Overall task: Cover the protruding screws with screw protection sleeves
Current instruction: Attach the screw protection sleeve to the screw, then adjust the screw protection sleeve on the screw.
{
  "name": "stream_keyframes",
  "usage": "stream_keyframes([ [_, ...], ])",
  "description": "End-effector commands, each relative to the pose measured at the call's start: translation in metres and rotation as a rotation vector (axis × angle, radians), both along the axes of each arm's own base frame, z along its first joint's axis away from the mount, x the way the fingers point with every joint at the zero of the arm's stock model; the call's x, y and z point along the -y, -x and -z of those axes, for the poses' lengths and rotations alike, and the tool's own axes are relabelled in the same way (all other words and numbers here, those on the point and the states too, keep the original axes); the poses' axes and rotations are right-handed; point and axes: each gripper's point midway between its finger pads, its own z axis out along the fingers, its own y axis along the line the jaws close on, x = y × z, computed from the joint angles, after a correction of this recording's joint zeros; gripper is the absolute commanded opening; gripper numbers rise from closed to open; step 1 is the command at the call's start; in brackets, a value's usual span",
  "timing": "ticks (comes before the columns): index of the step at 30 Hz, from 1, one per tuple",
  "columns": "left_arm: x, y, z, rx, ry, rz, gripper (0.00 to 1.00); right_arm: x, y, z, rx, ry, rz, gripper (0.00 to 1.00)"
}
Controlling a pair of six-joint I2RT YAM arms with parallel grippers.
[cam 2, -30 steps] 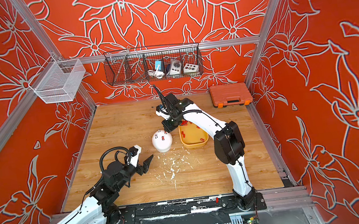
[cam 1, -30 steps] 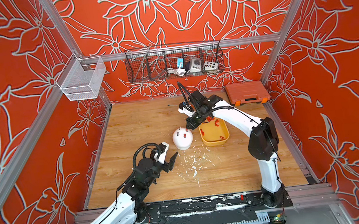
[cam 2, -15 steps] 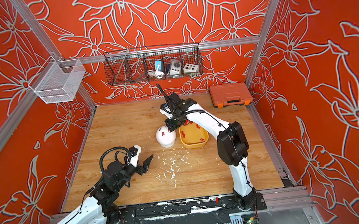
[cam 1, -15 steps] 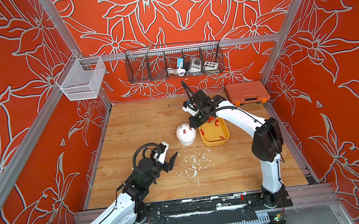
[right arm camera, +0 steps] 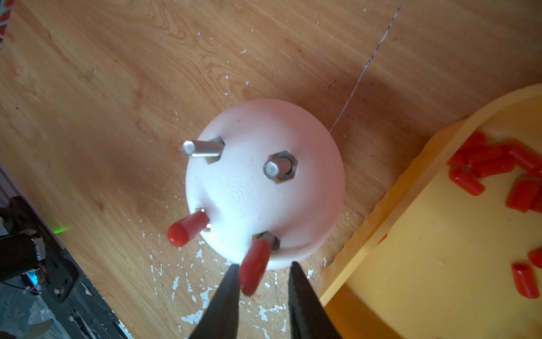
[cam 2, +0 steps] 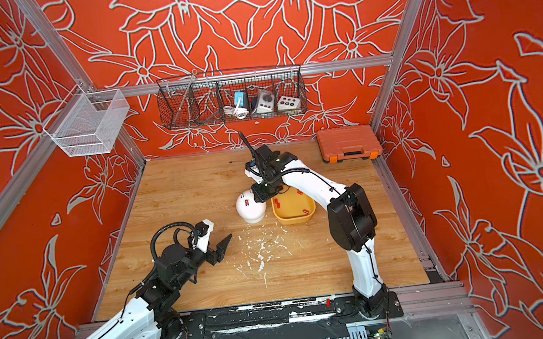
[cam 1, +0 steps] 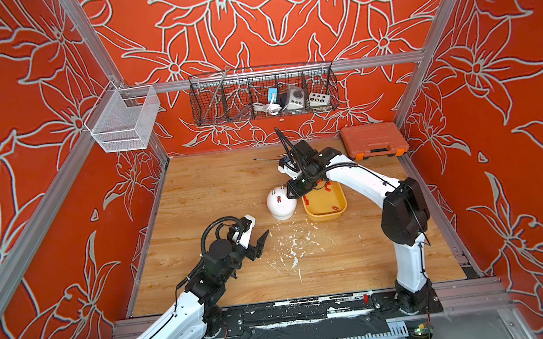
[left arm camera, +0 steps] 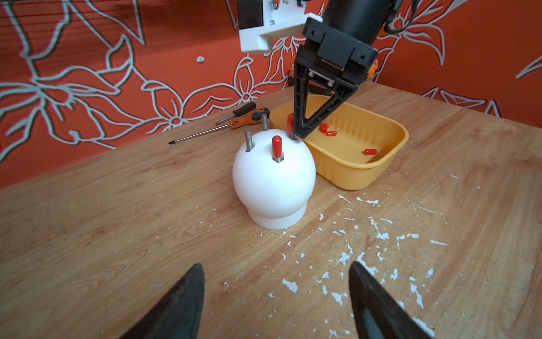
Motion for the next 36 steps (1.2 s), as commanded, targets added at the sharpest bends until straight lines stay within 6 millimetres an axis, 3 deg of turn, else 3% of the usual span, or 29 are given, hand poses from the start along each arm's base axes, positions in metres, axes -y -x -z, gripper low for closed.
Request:
stream_keyframes([
  [1, -0.001, -0.002, -0.011, 0.027, 0.024, -0.01, 0.76, 0.003, -0.004, -0.024, 0.031, -0.047, 0.031, 0.4],
  [8, -0.002, -0.002, -0.012, 0.03, 0.025, -0.012, 0.76, 0.002, -0.012, -0.046, 0.009, -0.188, 0.066, 0.47],
  [13, -0.001, -0.002, -0.012, 0.03, 0.027, -0.012, 0.76, -0.002, -0.017, -0.043, -0.039, -0.257, 0.08, 0.53],
  [27, 0.0, -0.002, -0.011, 0.026, 0.028, -0.007, 0.76, 0.011, -0.008, 0.027, -0.138, -0.139, 0.109, 0.46],
  [31, -0.001, -0.002, -0.011, 0.028, 0.029, -0.007, 0.76, 0.011, -0.008, 0.024, -0.132, -0.144, 0.108, 0.47],
  [36, -0.001, -0.002, -0.011, 0.028, 0.028, -0.009, 0.76, 0.008, -0.011, 0.0, -0.095, -0.186, 0.103, 0.51],
])
